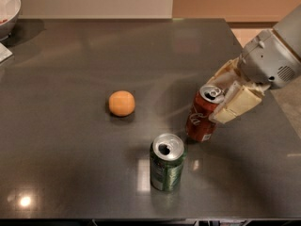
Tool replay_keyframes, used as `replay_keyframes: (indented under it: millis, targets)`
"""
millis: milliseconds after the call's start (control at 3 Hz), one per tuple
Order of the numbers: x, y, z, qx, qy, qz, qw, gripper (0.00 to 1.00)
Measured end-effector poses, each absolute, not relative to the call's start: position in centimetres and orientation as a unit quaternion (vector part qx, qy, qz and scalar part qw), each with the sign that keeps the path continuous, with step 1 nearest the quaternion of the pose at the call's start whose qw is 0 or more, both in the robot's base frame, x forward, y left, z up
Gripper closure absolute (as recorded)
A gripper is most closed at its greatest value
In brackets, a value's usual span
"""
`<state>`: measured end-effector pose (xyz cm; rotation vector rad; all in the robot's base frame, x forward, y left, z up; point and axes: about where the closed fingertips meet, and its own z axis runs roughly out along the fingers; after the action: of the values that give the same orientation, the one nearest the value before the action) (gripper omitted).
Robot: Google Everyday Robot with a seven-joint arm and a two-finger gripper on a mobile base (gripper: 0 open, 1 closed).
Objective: Move coke can near green can
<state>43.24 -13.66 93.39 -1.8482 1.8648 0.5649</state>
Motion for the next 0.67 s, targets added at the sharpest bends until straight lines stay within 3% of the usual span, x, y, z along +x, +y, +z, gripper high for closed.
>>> replay_keyframes:
  millis: [333,667]
  targets:
    - [40.9,-12.7,92.8,-0.692,0.65,0.223,0.219,1.0]
    - [39.3,-11.9,92.0,-0.713,0.626,0.236,0.209,0.83]
